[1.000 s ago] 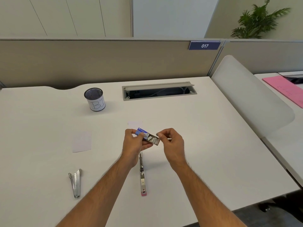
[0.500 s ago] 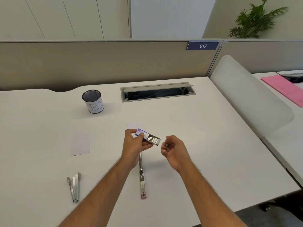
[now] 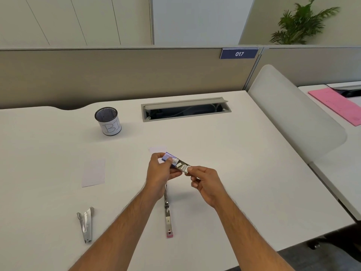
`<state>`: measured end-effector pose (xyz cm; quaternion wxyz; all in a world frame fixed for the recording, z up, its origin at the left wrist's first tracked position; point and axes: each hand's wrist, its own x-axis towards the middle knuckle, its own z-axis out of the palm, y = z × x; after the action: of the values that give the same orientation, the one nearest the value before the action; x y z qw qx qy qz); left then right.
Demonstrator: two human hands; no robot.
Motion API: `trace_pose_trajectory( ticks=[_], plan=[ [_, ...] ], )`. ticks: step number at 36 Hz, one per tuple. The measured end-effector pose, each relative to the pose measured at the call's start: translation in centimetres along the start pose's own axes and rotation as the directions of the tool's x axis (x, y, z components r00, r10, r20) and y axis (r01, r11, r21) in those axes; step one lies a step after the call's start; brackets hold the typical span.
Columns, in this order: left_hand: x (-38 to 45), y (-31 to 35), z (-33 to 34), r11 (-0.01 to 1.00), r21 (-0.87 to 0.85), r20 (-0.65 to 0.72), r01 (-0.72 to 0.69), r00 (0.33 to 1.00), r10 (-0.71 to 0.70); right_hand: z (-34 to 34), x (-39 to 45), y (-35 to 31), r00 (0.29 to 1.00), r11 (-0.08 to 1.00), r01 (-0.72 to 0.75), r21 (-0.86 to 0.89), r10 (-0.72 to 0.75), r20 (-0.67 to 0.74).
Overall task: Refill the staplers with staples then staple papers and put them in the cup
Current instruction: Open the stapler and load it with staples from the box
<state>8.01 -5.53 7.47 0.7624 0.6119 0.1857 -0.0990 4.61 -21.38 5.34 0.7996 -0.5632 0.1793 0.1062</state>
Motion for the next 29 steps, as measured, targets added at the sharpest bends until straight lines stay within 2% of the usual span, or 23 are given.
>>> trace_pose_trajectory(
  ticks=[21, 29],
  plan=[
    [-0.9, -1.1, 0.5, 1.000, 0.020, 0.044, -0.008, 0.999, 0.007, 0.5, 0.6, 0.3, 0.996, 0.996, 0.031, -0.089, -0.037, -0.077],
    [-0.6, -0.7, 0.1, 0.998, 0.058, 0.109, -0.029, 0.994, 0.023, 0.6, 0.5, -0.1, 0.997, 0.994, 0.039, -0.101, -0.046, -0.070]
  ],
)
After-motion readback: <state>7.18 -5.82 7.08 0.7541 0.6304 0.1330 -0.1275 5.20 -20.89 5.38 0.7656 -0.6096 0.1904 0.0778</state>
